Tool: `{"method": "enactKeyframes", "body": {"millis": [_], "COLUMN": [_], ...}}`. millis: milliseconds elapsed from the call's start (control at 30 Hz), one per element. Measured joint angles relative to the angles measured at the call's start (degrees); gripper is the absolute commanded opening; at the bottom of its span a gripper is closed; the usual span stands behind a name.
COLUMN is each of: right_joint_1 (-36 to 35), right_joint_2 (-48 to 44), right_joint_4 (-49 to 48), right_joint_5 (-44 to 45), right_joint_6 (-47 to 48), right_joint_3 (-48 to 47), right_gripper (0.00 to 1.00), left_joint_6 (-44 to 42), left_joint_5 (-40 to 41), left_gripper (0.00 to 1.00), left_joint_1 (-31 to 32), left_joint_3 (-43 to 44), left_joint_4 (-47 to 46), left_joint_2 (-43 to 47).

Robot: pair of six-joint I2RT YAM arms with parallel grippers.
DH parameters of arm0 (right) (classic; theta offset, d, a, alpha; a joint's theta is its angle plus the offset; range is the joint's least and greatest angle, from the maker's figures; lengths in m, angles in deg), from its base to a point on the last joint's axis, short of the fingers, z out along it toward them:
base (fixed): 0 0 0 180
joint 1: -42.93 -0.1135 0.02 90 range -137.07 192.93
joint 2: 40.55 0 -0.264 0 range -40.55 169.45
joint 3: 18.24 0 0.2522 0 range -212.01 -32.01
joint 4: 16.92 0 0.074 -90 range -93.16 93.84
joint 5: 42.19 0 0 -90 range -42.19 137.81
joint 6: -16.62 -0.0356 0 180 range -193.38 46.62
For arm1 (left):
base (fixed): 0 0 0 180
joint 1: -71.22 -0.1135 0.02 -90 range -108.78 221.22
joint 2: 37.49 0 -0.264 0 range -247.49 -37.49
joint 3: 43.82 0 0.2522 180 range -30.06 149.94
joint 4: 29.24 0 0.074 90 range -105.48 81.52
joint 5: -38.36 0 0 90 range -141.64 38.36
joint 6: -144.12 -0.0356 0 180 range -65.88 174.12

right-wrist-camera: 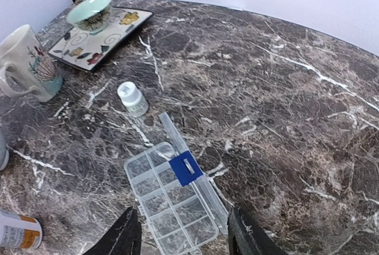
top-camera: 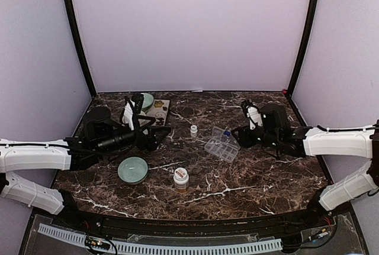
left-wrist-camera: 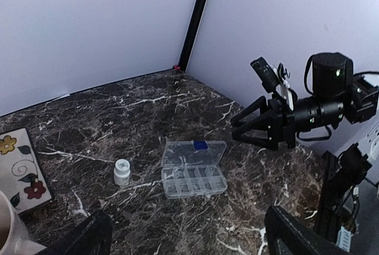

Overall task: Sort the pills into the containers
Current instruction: Place the pill container at the center of the board, then adjust the pill container at the center of the board.

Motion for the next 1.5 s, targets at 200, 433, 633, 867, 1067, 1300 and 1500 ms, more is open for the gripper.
{"method": "enactKeyframes", "body": {"millis": [200,433,633,867,1067,1300,1500], "right_joint_1": [-0.4,-0.5,-0.5,-0.8,-0.8,-0.8,-0.8], "right_joint_2": [5.4,12.6,14.8,13.7,12.9,13.0,13.0], "right_joint_4": [2.6,2.9,3.7,4.8,5.6,6.7,7.8], "right_joint_5": [2.7,3.7,3.8,3.9,4.2,4.3,4.3], "right_joint_6": [-0.5,-0.5,-1.7,-3.3,-3.4,-3.4,-3.4], "right_joint_3": [-0.7,-3.9,-5.4,-5.6,-6.5,-7.0,-7.2], "right_gripper": [0.48,0.47,0.47,0.48,0.48,0.48,0.48], "left_joint_6": [-7.0,-16.5,-25.3,-30.6,-32.5,-33.7,-34.7], "left_joint_5": [6.6,10.5,10.2,5.1,0.8,-0.6,-2.1], "left_gripper": [0.89,0.85,0.83,0.75,0.7,0.6,0.55], "left_joint_1": [4.0,4.6,4.6,3.4,1.3,0.5,0.5], "left_joint_3": [4.0,18.8,37.4,51.1,57.7,59.9,60.8], "left_joint_4": [6.3,12.5,19.4,27.3,35.0,40.1,43.6], "left_joint_2": [-6.8,-21.3,-34.7,-46.4,-52.3,-54.9,-56.1]}}
